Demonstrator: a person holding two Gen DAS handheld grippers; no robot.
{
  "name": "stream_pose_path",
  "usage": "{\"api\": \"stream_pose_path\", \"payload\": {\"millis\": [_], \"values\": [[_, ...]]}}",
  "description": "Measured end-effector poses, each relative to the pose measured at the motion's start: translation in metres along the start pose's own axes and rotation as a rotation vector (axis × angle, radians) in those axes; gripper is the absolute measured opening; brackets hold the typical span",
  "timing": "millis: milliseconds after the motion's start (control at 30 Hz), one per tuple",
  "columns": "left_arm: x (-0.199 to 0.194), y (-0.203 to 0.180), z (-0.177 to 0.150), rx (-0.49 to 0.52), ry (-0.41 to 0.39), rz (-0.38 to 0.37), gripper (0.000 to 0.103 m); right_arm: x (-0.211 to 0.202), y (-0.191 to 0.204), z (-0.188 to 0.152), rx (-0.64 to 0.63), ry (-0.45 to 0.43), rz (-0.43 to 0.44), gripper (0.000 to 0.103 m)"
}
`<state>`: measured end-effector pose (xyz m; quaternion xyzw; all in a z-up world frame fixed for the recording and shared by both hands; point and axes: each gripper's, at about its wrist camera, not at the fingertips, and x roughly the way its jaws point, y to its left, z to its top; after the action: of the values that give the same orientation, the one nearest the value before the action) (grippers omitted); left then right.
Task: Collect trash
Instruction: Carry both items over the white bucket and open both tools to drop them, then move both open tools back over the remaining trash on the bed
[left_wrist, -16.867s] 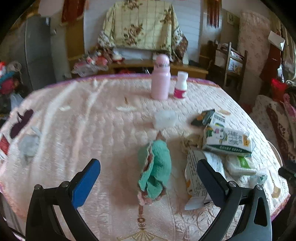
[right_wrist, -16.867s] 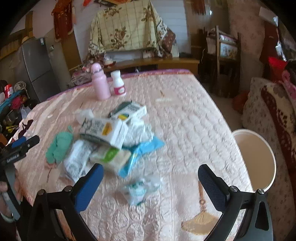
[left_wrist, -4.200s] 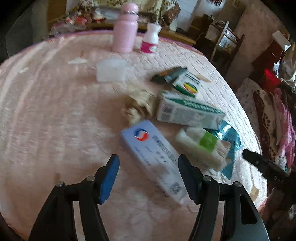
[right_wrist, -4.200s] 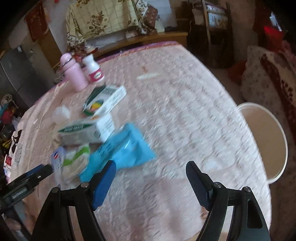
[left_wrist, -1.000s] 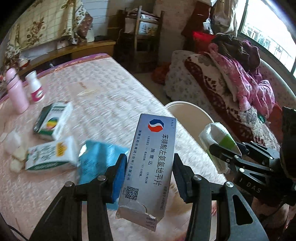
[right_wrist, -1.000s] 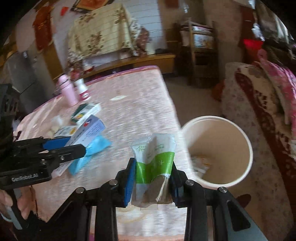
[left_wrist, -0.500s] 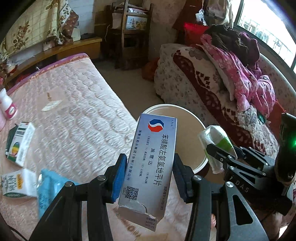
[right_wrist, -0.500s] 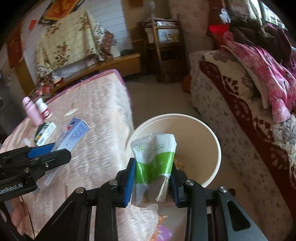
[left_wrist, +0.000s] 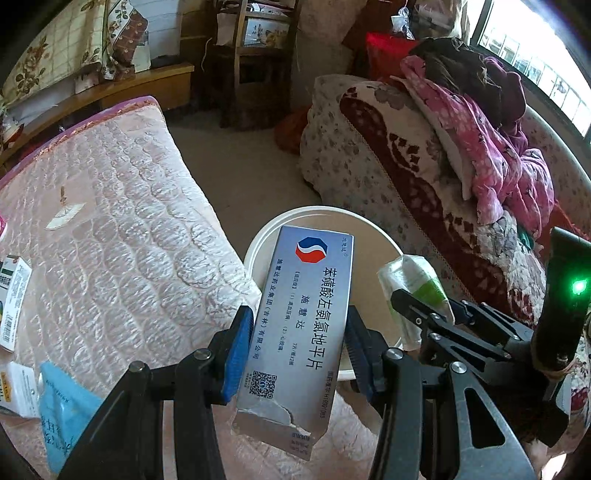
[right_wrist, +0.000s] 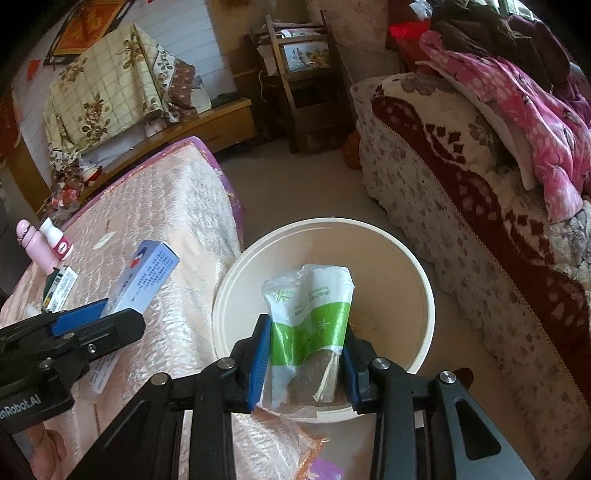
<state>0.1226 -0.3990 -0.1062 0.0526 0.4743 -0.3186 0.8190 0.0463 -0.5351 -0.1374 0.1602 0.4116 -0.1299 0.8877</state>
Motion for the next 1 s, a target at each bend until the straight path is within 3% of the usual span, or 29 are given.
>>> {"api": "stream_pose_path", "payload": {"millis": [233, 267, 300, 333, 367, 700, 1000], "values": [[0.011, 0.003, 0.006, -0.040, 0.019, -0.040, 0.052, 0.011, -0.004, 0.003, 0.013, 0.001, -0.008, 0.038], [0.012, 0.004, 0.005, -0.048, 0.023, -0.049, 0.053, 0.012, -0.005, 0.004, 0.017, -0.002, -0.012, 0.042], [0.014, 0.004, 0.005, -0.058, 0.029, -0.060, 0.057, 0.013, -0.006, 0.005, 0.021, -0.005, -0.017, 0.063], [0.014, 0.005, 0.005, -0.067, 0.032, -0.062, 0.059, 0.013, -0.006, 0.005, 0.027, -0.014, -0.023, 0.072], [0.014, 0.005, 0.005, -0.070, 0.028, -0.060, 0.060, 0.013, -0.008, 0.005, 0.039, -0.029, -0.030, 0.076], [-0.003, 0.008, -0.004, -0.059, 0.000, -0.022, 0.061, 0.008, -0.017, -0.004, 0.056, -0.014, -0.042, 0.076], [-0.035, 0.011, -0.015, -0.034, -0.053, 0.054, 0.061, -0.014, -0.001, -0.016, 0.028, -0.030, -0.045, 0.076]]}}
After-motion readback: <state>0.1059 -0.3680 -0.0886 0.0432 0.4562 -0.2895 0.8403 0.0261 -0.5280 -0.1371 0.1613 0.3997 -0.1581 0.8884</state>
